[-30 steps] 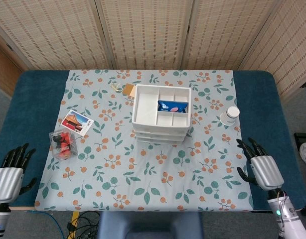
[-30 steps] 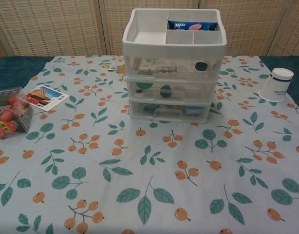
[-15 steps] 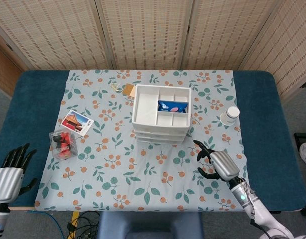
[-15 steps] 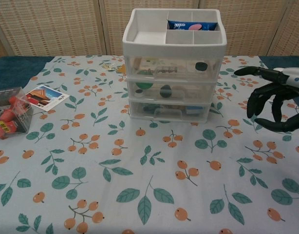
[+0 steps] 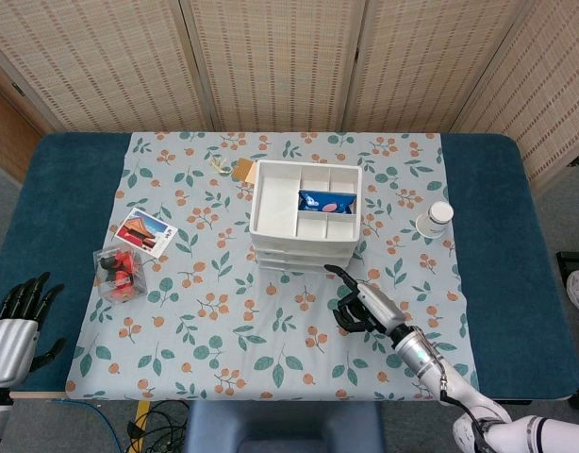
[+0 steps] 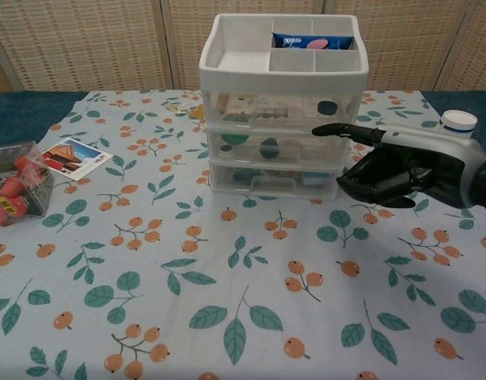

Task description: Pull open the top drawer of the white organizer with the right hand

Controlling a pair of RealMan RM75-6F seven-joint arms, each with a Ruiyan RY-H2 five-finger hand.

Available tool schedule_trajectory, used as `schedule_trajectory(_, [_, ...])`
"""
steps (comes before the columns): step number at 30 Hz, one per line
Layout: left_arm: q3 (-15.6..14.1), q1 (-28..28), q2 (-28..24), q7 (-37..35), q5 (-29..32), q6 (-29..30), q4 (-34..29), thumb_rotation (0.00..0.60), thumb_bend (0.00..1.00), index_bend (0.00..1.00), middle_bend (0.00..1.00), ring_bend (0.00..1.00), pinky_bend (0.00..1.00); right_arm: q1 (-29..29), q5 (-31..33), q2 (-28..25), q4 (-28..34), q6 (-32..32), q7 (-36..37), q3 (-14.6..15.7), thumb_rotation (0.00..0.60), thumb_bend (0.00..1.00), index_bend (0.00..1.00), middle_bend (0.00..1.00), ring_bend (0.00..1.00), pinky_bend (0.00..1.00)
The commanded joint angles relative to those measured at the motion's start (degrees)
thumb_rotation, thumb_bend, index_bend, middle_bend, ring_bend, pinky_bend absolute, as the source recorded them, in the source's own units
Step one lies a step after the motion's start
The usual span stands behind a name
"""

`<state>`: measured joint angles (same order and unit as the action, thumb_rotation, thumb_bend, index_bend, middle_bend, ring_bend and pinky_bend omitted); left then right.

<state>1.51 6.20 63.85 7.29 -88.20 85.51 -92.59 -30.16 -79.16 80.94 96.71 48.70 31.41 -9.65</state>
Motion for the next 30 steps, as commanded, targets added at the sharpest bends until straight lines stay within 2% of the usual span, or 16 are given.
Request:
schedule_trajectory(1, [0.02, 0.01, 0.00, 0.02, -0.04, 0.03, -0.05, 0.600, 0.23, 0.13, 0.02, 0.01, 0.08, -3.04, 0.36, 2.03, -2.05, -4.37, 8.00, -1.38, 0.600, 0.55, 0.01, 0.84, 0.92, 0.93])
schedule_trajectory(3, [0.06, 0.08, -0.01, 0.12, -0.06, -0.02, -0.10, 0.600, 0.23, 0.13, 0.02, 0.01, 0.08, -4.15, -0.67, 2.85, -3.46, -5.27, 11.87, -1.80, 0.600, 0.55, 0.00, 0.84, 0.92, 0.93])
schedule_trajectory(11, [0.24, 0.24, -0.15, 0.65, 0.25, -0.28, -0.30, 0.600, 0.23, 0.13, 0.02, 0.01, 0.08, -6.94, -2.05, 7.04, -9.06, -5.10, 18.43, -2.94, 0.600, 0.55, 0.00, 0.84, 0.93, 0.93])
schedule_trajectory(16, [0.39, 0.34, -0.31, 0.85, 0.35, -0.29, -0.40, 0.600, 0.23, 0.13, 0.02, 0.01, 0.08, -8.95, -2.36, 9.15, -12.46, -5.39, 19.71, -3.32, 0.600, 0.56, 0.00, 0.84, 0.93, 0.93])
schedule_trajectory(30, [0.55, 0.24, -0.70, 0.54, 0.75, -0.20, -0.27, 0.600, 0.23, 0.13, 0.02, 0.01, 0.08, -11.24, -1.39, 11.57, -15.71, -4.75, 20.38, -3.25, 0.600, 0.56, 0.00, 0.84, 0.93, 0.93])
